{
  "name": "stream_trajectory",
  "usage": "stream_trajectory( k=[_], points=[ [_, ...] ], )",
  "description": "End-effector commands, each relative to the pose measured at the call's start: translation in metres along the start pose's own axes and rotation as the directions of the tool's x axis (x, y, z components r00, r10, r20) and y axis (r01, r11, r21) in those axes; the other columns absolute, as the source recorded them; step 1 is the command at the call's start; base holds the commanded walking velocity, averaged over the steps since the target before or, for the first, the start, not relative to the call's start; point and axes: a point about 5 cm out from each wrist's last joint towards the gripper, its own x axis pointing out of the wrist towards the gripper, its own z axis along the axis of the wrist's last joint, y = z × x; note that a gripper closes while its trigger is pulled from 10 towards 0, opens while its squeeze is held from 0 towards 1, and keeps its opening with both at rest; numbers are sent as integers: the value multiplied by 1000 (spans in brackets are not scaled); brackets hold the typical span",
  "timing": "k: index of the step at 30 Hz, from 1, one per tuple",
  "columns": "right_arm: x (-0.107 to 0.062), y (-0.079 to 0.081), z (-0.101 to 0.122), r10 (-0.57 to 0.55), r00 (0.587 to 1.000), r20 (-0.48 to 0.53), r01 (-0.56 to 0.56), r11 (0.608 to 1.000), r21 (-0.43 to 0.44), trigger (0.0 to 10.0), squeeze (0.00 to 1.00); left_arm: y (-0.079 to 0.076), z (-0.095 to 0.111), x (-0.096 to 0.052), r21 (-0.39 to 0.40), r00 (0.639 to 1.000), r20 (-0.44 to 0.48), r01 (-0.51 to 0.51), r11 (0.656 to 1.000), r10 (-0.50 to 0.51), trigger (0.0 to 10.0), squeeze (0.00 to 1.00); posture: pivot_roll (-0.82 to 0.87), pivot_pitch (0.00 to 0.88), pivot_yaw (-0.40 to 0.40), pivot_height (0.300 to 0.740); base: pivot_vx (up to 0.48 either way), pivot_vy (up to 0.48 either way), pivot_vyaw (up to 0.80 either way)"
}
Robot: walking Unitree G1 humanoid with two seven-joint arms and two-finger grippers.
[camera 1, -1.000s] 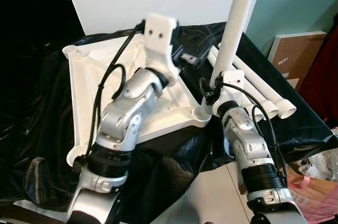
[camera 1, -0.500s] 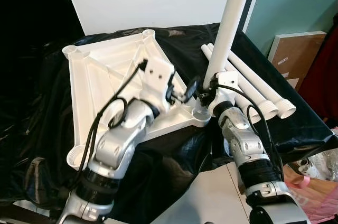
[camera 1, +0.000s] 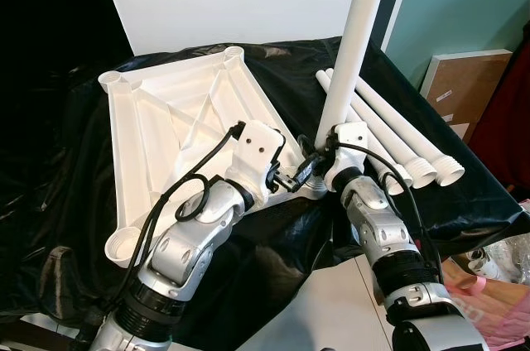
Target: Building children table
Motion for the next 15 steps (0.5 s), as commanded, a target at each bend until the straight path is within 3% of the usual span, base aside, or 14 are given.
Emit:
stream_trajectory(
  k=[1,15],
  points=[
    [-1,-2,-5,3,1000,-12,-3,1000,8,10000,0,-14,-1,-3,-6,981,-8,196,981,-196,10000,0,-1,49,-12,740,0,0,0],
    [6,2,-9,76,997,16,-75,996,-43,10000,0,-19,-4,-6,-29,975,-27,221,975,-222,10000,0,6,61,-8,740,0,0,0]
  ],
)
